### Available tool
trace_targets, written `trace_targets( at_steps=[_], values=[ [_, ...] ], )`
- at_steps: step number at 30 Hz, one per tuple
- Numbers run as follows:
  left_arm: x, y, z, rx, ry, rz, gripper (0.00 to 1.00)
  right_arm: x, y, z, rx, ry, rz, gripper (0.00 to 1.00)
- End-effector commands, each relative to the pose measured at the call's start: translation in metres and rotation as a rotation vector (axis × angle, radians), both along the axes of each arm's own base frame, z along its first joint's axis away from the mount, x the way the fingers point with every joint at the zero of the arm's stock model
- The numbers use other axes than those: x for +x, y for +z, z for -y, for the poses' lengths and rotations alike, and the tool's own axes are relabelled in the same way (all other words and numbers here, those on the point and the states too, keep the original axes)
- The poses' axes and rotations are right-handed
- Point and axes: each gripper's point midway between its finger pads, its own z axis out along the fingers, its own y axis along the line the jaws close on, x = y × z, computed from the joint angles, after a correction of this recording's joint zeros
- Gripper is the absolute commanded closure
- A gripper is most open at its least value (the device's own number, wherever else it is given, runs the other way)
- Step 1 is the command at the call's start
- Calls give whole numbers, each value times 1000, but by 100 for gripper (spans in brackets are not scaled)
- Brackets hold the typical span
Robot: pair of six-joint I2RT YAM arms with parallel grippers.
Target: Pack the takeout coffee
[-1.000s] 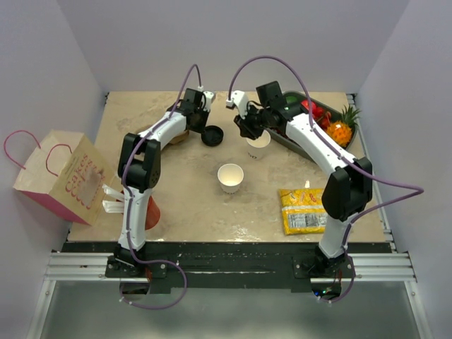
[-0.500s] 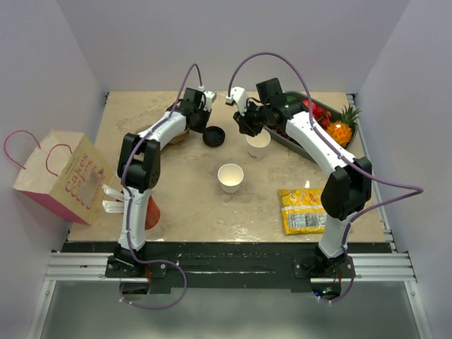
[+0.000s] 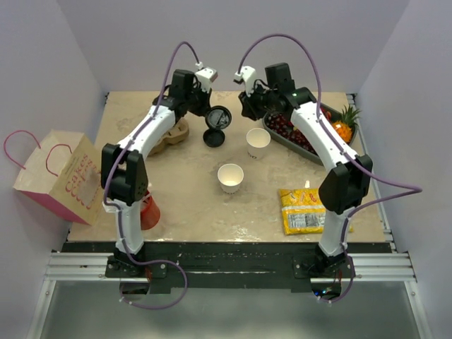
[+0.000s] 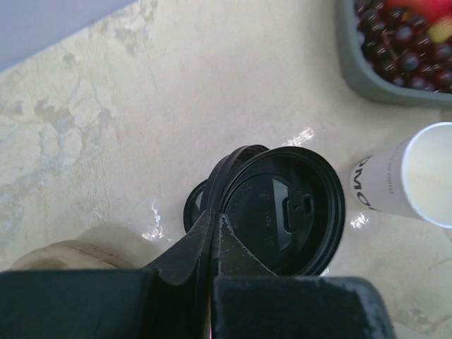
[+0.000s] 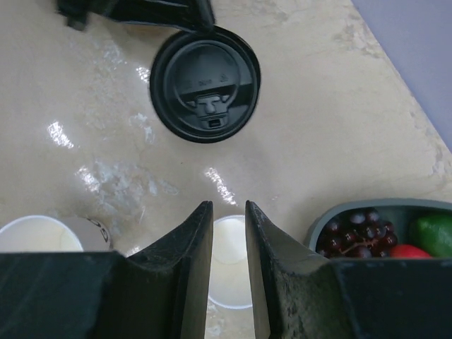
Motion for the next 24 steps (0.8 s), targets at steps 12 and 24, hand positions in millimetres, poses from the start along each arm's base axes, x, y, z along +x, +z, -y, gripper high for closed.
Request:
trace_targets(
  at_steps=[12,24],
  values=[
    [-30,24,2,-76,-99,161,100,-1,30,45,150,-179,-59,69],
    [-32,7,6,-158,-84,127,100,-22,17,61,78,-181,-59,69]
  ],
)
